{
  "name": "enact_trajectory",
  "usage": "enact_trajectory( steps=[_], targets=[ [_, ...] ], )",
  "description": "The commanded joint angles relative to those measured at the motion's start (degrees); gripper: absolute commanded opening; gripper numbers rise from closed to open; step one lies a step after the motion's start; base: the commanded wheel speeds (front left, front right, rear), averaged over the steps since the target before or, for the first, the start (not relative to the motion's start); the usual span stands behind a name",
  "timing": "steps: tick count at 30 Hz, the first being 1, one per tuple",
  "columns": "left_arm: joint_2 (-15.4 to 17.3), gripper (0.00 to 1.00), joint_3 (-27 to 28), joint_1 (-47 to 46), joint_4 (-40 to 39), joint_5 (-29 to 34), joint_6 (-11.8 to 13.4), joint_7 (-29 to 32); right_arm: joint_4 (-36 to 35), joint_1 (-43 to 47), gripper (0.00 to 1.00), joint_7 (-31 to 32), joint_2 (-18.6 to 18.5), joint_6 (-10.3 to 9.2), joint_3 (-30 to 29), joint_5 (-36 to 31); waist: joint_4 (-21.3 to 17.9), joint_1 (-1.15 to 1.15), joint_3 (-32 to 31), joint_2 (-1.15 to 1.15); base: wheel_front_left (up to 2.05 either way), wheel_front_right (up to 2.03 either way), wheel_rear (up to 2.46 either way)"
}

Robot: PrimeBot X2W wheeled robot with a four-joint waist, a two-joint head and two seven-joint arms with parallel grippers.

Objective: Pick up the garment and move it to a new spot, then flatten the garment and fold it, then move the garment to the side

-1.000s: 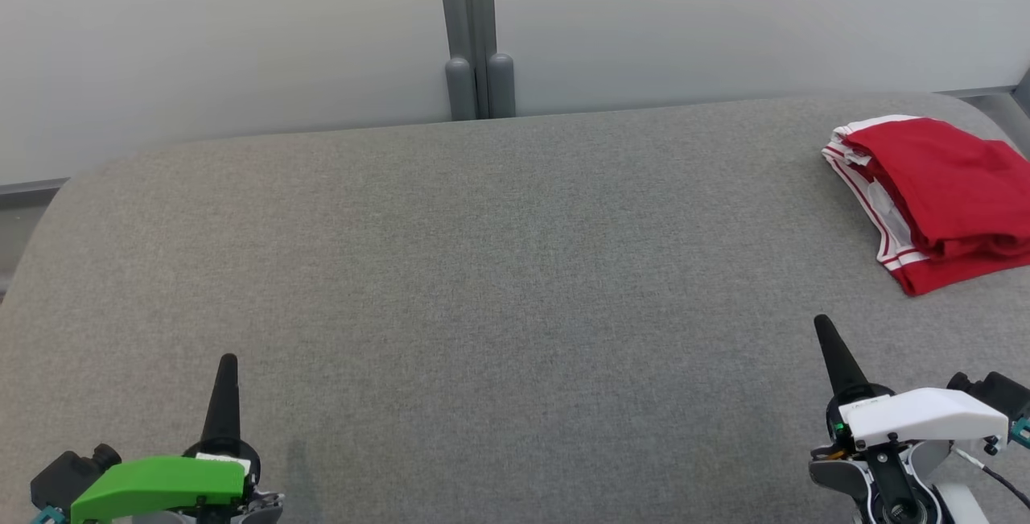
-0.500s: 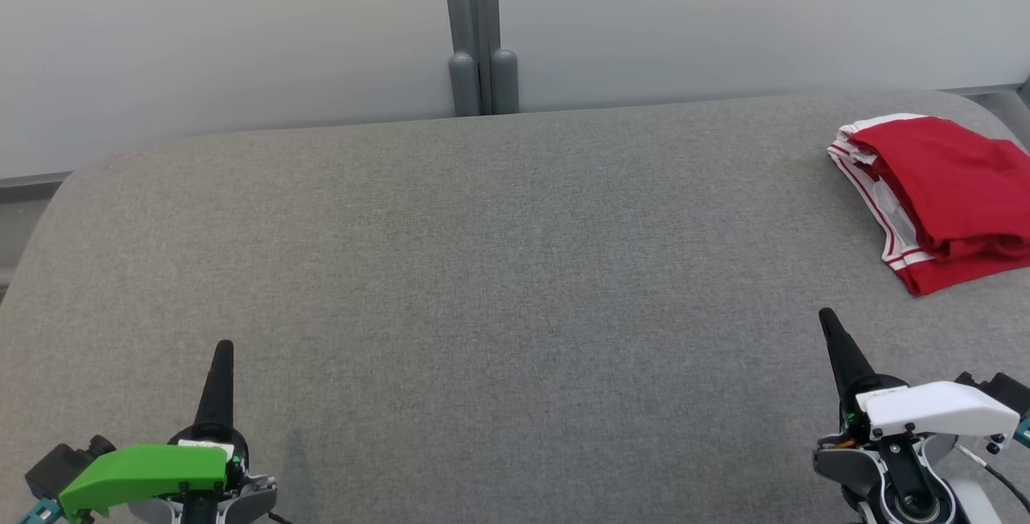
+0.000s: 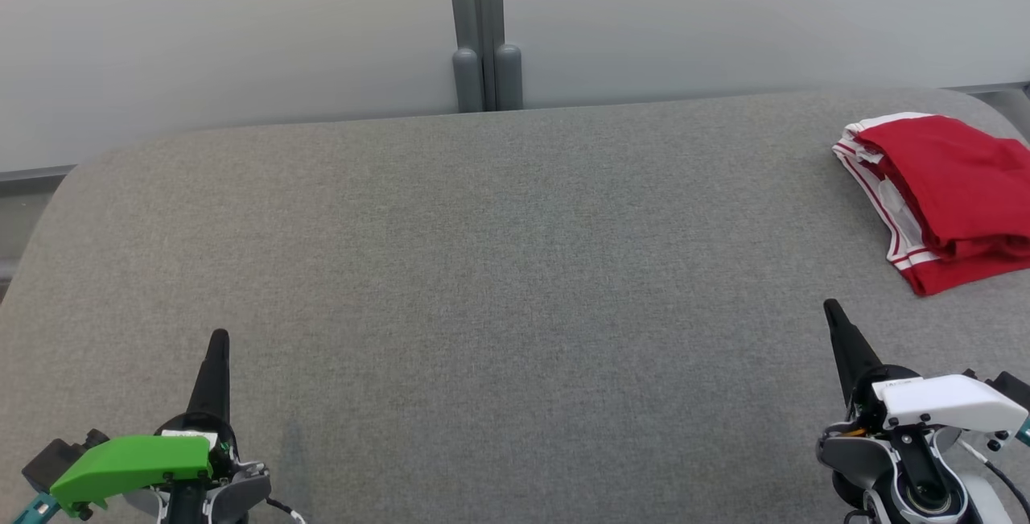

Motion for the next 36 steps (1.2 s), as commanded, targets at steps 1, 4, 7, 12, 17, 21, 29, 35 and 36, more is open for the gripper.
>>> enact_trajectory(
  steps=[1, 4, 7, 12, 17, 21, 29, 35, 36],
  targets=[
    [0.3, 0.0, 0.3, -1.4, 0.0, -1.5, -0.5, 0.5, 0.1, -0.7, 0.0, 0.5, 0.0, 0.03, -0.3, 1.3, 0.0, 0.0, 0.0, 0.0, 0.0, 0.0, 0.0],
    [0.2, 0.0, 0.5, -1.7, 0.2, -2.5, -0.5, 0.8, 0.1, -0.9, 0.0, 0.8, 0.1, 0.03, -0.6, 2.4, 0.1, 0.0, 0.1, 0.0, 0.0, 0.0, 0.0],
    [0.2, 0.0, 0.7, -2.0, 0.5, -3.7, -0.6, 1.1, 0.2, -1.0, 0.0, 1.1, 0.1, 0.03, -0.8, 3.7, 0.2, 0.0, 0.2, 0.0, 0.0, 0.0, 0.0],
    [0.1, 0.0, 1.0, -2.5, 0.9, -5.6, -0.9, 1.7, 0.3, -1.2, 0.0, 1.7, 0.2, 0.02, -1.3, 5.5, 0.3, 0.0, 0.3, 0.0, 0.0, 0.0, 0.0],
    [0.1, 0.0, 1.3, -2.9, 1.2, -7.3, -1.0, 2.3, 0.3, -1.3, 0.0, 2.3, 0.3, 0.02, -1.7, 7.4, 0.5, 0.0, 0.5, 0.0, 0.0, 0.0, 0.0],
    [0.0, 0.0, 1.5, -3.0, 1.2, -7.7, -1.1, 2.4, 0.4, -1.3, 0.0, 2.4, 0.3, 0.02, -1.8, 7.7, 0.5, 0.0, 0.5, 0.0, 0.0, 0.0, 0.0],
    [-0.2, 0.0, 1.6, -3.0, 1.3, -7.4, -1.1, 2.7, 0.4, -1.3, 0.0, 2.5, 0.5, 0.02, -2.0, 7.5, 0.5, 0.0, 0.5, 0.0, 0.0, 0.0, 0.0],
    [-0.3, 0.0, 1.7, -3.0, 1.3, -7.2, -1.1, 2.7, 0.4, -1.3, 0.0, 2.7, 0.6, 0.02, -2.1, 7.3, 0.5, 0.0, 0.5, 0.0, 0.0, 0.0, 0.0],
    [-0.3, 0.0, 1.8, -3.0, 1.3, -7.2, -1.1, 2.7, 0.4, -1.3, 0.0, 2.7, 0.6, 0.02, -2.1, 7.3, 0.5, 0.0, 0.5, 0.0, 0.0, 0.0, 0.0]
  ],
)
